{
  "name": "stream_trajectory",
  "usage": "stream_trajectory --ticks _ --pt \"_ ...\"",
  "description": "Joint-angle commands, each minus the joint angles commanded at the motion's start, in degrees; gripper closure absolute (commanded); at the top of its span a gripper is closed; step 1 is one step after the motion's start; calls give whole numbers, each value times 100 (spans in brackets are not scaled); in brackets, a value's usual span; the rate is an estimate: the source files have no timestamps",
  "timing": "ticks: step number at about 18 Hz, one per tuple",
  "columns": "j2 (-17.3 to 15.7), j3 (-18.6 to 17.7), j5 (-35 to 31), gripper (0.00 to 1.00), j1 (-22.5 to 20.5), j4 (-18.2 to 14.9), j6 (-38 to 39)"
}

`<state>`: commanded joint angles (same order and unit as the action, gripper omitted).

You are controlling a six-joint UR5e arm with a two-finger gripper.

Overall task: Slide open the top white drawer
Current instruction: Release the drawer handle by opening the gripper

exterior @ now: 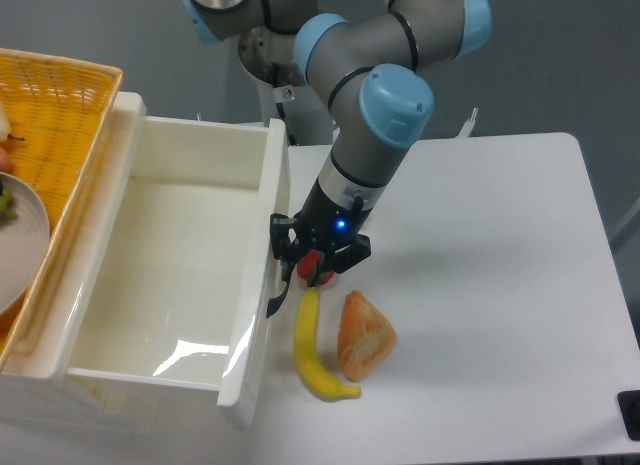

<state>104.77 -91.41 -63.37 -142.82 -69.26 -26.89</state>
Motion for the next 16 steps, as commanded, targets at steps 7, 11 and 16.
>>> stream_trajectory --ticks 7,11,16 --pt "70 -9 96 47 0 0 0" --pt "97 -9 132 36 0 0 0" --pt "123 -9 176 26 0 0 0"
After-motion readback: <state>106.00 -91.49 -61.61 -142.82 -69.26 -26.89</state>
